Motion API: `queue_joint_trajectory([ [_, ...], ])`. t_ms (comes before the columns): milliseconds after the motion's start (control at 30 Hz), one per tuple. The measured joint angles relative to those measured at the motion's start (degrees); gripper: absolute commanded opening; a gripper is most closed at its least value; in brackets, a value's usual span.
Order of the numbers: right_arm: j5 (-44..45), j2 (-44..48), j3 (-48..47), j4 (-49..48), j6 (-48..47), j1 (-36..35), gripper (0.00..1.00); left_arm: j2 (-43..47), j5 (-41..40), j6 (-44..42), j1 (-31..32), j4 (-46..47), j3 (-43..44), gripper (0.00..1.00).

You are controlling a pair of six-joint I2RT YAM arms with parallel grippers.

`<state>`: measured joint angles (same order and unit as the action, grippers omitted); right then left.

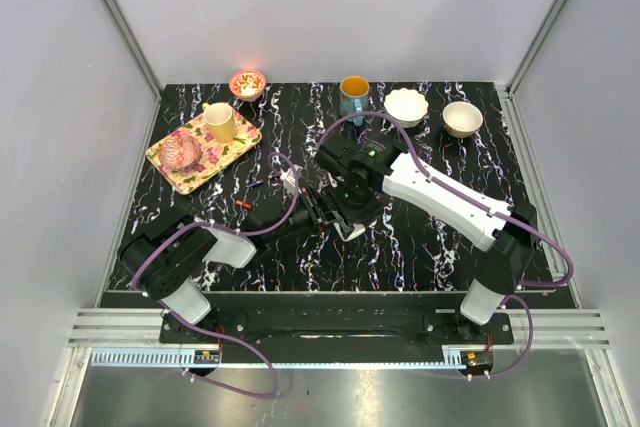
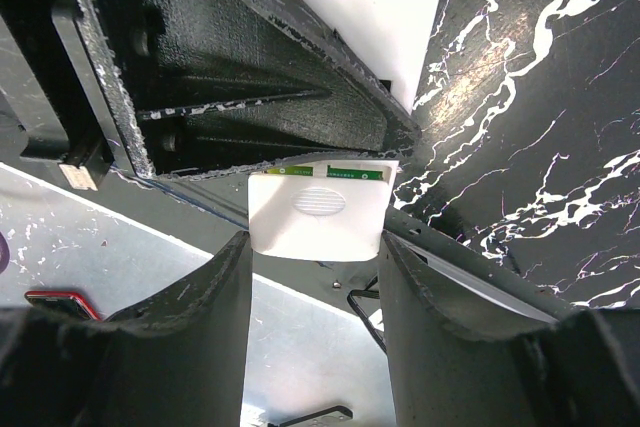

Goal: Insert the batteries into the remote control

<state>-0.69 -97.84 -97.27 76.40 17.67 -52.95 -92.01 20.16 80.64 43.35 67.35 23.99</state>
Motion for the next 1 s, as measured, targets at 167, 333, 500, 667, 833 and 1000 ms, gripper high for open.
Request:
queue_joint_trajectory([
  [167, 0.0, 0.0, 0.0, 0.0, 0.0, 0.0, 0.00, 0.0, 0.0, 0.0, 0.0, -0.1, 0.0, 0.00],
  [333, 0.0, 0.0, 0.5, -0.1, -0.1, 0.0, 0.00, 0.0, 0.3, 0.0, 0.0, -0.2, 0.0, 0.00],
  [500, 0.0, 0.0, 1.2, 0.0, -0.1, 0.0, 0.00, 0.0, 0.7, 0.0, 0.0, -0.4, 0.0, 0.00],
  [667, 0.0, 0.0, 1.2, -0.1, -0.1, 0.0, 0.00, 0.0, 1.0, 0.0, 0.0, -0.6, 0.0, 0.00],
  [833, 0.0, 0.0, 1.2, -0.3, -0.1, 0.0, 0.00, 0.2, 1.1, -0.1, 0.0, -1.3, 0.0, 0.00],
  [1000, 0.0, 0.0, 1.2, -0.3, -0.1, 0.0, 0.00, 0.3, 1.1, -0.1, 0.0, -1.7, 0.0, 0.00],
])
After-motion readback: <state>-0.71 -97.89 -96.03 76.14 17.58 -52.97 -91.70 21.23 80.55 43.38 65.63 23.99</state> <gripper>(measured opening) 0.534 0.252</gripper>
